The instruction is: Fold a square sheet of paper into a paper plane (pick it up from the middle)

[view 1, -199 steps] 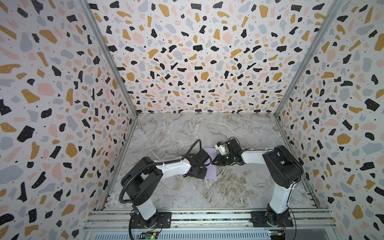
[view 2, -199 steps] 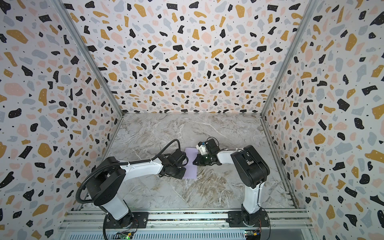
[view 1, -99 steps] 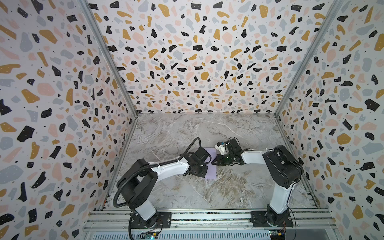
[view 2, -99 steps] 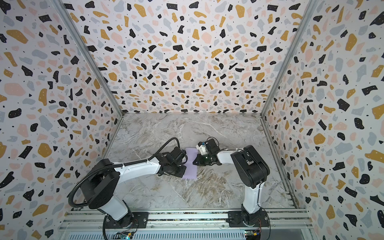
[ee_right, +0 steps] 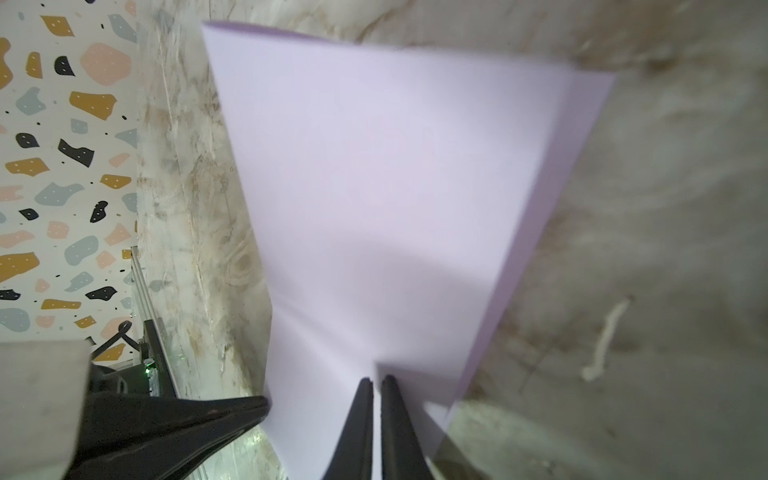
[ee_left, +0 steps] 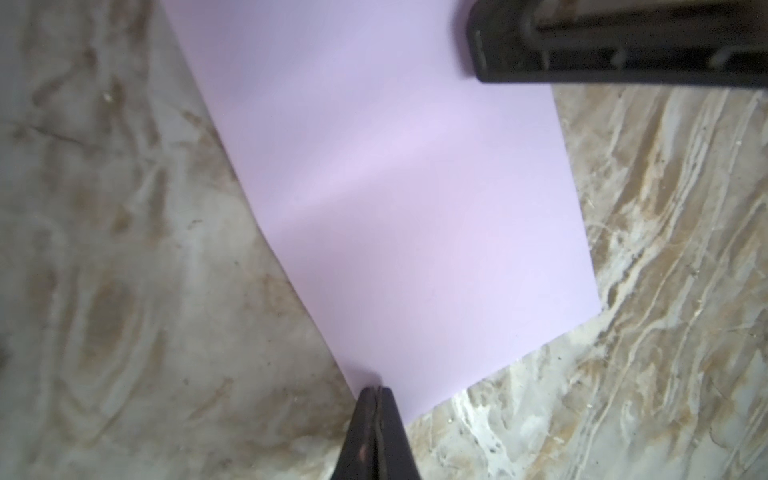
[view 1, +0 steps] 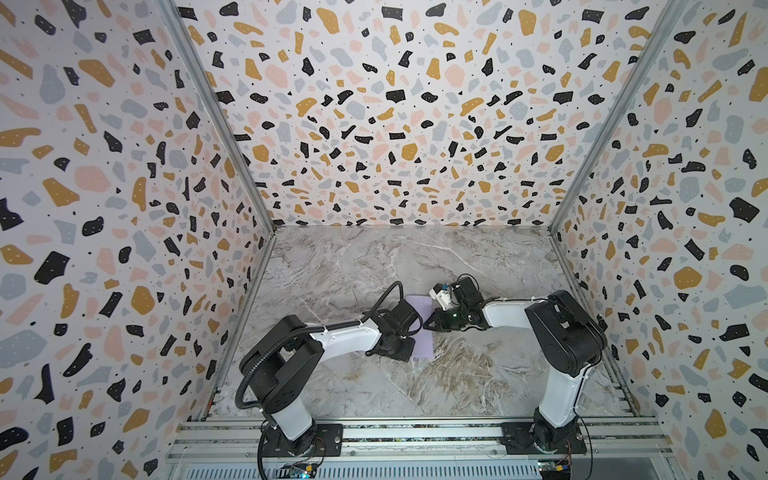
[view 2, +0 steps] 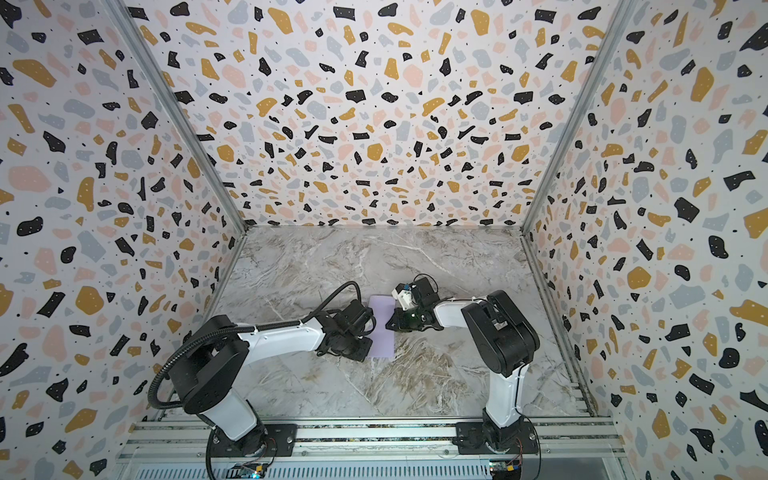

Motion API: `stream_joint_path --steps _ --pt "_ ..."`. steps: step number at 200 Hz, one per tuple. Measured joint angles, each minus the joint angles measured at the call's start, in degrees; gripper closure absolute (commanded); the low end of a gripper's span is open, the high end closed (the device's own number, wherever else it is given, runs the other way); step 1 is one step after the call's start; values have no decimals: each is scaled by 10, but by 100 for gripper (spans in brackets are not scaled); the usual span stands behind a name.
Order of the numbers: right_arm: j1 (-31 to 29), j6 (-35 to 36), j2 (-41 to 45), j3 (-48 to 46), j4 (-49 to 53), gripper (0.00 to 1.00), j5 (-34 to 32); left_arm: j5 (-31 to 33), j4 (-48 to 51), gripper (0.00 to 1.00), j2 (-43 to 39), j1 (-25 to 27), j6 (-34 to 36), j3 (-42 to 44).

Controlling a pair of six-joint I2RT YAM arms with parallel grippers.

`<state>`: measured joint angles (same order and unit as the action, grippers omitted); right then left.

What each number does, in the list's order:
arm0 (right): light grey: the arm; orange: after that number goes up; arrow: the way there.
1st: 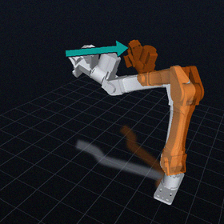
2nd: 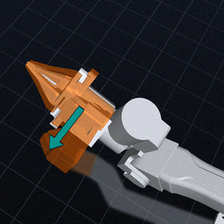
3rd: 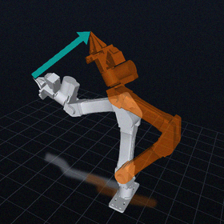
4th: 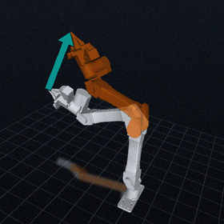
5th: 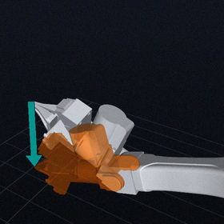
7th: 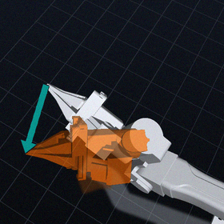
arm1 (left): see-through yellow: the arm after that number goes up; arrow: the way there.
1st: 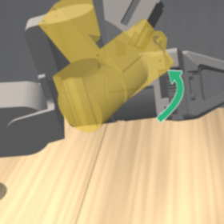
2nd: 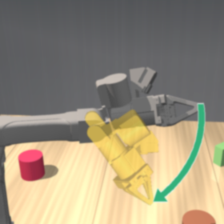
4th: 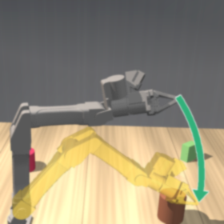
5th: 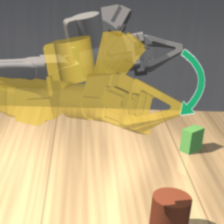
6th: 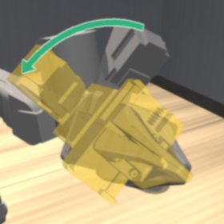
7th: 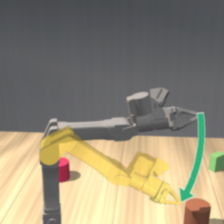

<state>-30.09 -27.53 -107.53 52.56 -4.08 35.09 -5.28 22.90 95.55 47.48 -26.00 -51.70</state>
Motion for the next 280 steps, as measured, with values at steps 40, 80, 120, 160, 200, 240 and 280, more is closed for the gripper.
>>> stream_joint_path --steps 40,80,120,160,200,240,280 --pt "0 2 0 0 0 90 0 -4 5 100 -14 4 3 14" --pt "0 4 0 0 0 90 0 -5 39 100 -33 5 3 6" --pt "0 6 0 0 0 90 0 16 27 100 -9 -23 7 -73" --pt "0 7 0 0 0 90 0 26 -5 100 65 -58 19 -133" --pt "0 9 0 1 1 90 1 37 -11 100 111 -80 27 -161" --pt "0 9 -1 2 3 91 0 41 -21 100 129 -85 29 -170" --pt "0 9 -1 3 6 91 0 44 -20 100 139 -85 29 -170"
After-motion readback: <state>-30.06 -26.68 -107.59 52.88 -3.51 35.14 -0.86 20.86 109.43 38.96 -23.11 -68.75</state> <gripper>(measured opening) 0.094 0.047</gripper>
